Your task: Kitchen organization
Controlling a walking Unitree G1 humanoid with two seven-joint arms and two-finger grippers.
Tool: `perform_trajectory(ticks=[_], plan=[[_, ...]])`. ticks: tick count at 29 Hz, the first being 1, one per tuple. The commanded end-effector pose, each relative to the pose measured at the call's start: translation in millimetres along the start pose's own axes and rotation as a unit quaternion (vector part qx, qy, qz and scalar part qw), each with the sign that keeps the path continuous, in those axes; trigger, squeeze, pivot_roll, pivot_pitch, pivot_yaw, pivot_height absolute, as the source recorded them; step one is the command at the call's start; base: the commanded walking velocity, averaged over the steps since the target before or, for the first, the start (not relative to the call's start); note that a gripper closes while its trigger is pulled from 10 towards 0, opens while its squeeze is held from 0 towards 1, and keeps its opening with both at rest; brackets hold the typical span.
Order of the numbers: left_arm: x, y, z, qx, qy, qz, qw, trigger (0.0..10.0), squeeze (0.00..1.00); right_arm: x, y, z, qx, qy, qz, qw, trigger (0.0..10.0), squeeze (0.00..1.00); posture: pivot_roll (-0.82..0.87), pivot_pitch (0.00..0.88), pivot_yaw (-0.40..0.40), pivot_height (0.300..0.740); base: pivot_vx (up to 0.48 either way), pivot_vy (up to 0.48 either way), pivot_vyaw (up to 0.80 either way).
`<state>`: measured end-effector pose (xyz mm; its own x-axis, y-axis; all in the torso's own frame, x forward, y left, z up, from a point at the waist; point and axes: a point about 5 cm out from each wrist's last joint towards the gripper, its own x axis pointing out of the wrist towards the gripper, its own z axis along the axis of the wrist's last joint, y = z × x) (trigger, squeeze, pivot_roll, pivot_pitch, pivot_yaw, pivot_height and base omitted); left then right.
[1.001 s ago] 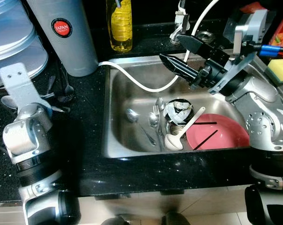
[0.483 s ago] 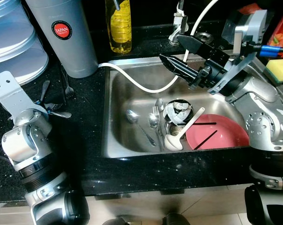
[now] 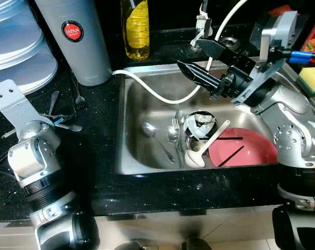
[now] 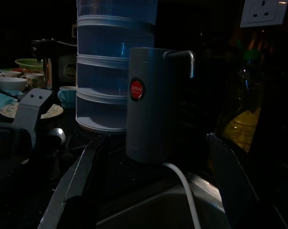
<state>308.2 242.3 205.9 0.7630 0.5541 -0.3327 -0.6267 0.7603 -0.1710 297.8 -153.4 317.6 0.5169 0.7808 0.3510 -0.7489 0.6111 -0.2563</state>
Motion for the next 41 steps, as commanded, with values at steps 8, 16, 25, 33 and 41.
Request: perform_trajectory(ticks=[8,16,25,33,41], plan=[[-11.3,9.9,23.5,0.040,-0.078,0.049,0.995,10.0,1.00,0.8,1.4,1.0,-0.001,-0.007,0.001,1.000,10.0,0.00,-0.03,0.100,0.093,0.740,0.000,0.000,0.00],[-14.5,14.9,10.3,-0.005,-0.022,0.075,0.997,10.0,1.00,2.3,2.1,-0.3,0.002,-0.009,0.002,1.000,10.0,0.00,-0.03,0.099,0.093,0.740,0.000,0.000,0.00],[-6.8,12.3,-5.3,-0.038,0.045,0.068,0.996,10.0,0.00,1.7,2.2,-0.2,0.002,-0.010,0.000,1.000,10.0,0.00,-0.03,0.099,0.098,0.740,0.000,0.000,0.00],[-1.9,15.3,-24.1,-0.048,0.103,0.071,0.991,8.9,0.00,1.5,2.5,-0.2,0.002,-0.011,-0.001,1.000,10.0,0.00,-0.03,0.099,0.100,0.740,0.000,0.000,0.00],[2.5,26.2,-40.6,-0.027,0.131,0.085,0.987,0.0,0.00,1.1,2.3,0.0,0.003,-0.011,-0.001,1.000,10.0,0.00,-0.03,0.100,0.096,0.740,0.000,0.000,0.00]])
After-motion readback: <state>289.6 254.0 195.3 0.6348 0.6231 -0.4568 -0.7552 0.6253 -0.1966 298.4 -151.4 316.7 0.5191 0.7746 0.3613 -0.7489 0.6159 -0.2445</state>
